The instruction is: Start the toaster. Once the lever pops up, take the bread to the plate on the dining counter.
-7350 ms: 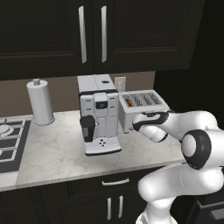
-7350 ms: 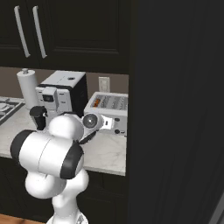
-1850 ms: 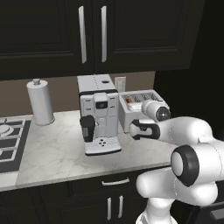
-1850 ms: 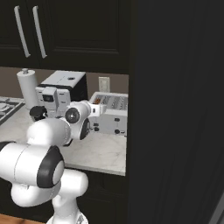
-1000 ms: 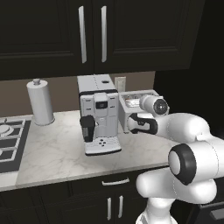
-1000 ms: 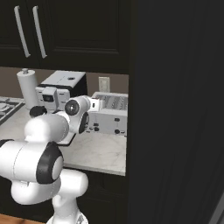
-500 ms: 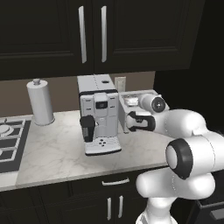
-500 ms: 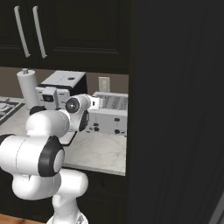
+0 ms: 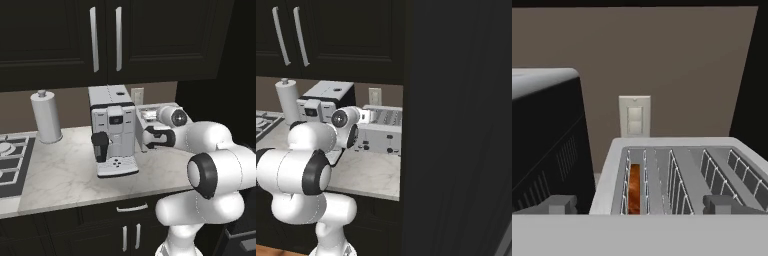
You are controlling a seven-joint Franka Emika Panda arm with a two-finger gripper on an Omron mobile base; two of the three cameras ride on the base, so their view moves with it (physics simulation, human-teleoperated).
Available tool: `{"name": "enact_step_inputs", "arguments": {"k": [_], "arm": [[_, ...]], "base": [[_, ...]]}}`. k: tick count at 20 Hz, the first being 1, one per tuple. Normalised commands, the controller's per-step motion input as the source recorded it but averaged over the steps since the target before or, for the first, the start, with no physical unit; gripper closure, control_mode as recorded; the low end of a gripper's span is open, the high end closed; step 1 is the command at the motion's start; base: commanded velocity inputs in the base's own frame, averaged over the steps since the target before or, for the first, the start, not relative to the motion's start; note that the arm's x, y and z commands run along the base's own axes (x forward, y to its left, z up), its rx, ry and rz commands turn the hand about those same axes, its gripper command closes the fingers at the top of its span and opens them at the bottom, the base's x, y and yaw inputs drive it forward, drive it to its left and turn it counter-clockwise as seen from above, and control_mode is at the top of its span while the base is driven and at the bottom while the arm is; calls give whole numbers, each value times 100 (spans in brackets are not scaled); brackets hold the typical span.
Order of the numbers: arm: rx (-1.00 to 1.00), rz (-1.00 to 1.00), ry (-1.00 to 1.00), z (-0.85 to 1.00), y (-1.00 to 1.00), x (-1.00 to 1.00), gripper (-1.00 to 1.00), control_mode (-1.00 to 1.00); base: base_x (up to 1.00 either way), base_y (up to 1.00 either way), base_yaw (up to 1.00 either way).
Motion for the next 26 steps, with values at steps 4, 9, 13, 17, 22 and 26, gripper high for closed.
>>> {"name": "enact_step_inputs", "arguments": {"k": [4,9,13,17,22,26], "arm": [[0,0,5,-1,0,0,-100,-100],[0,0,7,-3,0,0,-100,-100],[0,0,7,-2,0,0,-100,-100],[0,0,6,0,0,0,-100,-100],[0,0,4,0,0,3,-100,-100],[0,0,4,0,0,3,-100,-100]], "base": [[0,0,0],[0,0,0],[0,0,0],[0,0,0],[0,0,0],[0,0,0]]}}
